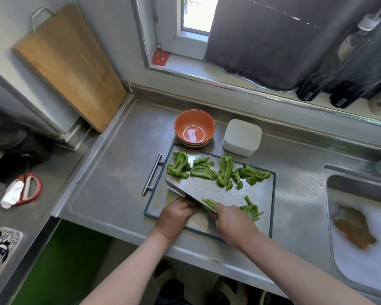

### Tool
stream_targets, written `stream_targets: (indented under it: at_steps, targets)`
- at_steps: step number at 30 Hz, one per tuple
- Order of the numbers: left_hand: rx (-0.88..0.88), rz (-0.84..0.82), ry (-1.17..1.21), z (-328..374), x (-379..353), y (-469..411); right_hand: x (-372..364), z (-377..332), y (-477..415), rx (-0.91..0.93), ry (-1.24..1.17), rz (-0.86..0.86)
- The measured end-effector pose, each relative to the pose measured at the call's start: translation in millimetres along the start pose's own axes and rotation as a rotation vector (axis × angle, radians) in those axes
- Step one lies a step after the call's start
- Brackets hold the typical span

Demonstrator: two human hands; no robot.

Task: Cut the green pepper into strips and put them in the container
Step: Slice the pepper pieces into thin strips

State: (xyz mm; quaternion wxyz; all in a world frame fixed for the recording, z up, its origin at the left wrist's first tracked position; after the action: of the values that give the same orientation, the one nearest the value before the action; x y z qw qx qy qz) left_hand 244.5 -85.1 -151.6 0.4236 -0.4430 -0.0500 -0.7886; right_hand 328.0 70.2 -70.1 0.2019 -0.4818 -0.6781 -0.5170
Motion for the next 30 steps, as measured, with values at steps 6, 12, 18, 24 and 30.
stream_targets:
  at_steps: [6,12,18,24,30]
  targets:
    - [-0.010,-0.064,-0.048,0,1,0,5,-2,-12,-0.036,-0.099,0.040]
    - [-0.037,-0.085,-0.131,4,5,-5,7,-8,-15,-0.025,-0.106,0.070]
    - [-0.024,-0.034,-0.082,2,10,-3,9,-9,-3,0.042,-0.015,0.091]
    - [-0.008,-0.008,-0.083,-3,5,1,7,-5,13,0.045,0.020,0.120]
    - [0.010,0.010,-0.049,-2,6,1,1,-1,18,0.025,0.015,0.093]
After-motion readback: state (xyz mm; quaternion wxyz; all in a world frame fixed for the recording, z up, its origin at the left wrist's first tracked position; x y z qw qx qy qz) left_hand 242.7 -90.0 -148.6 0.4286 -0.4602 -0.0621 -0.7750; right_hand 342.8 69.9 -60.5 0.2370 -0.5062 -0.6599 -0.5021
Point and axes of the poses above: each hand's wrist, its own y-axis away from the middle knuckle, its own x-axis out of the back of the hand, z = x × y, the point moved 3 cm from there along -y, towards the middle knuckle, and after that the axes turned 13 degrees about x, right-handed, at the moved point
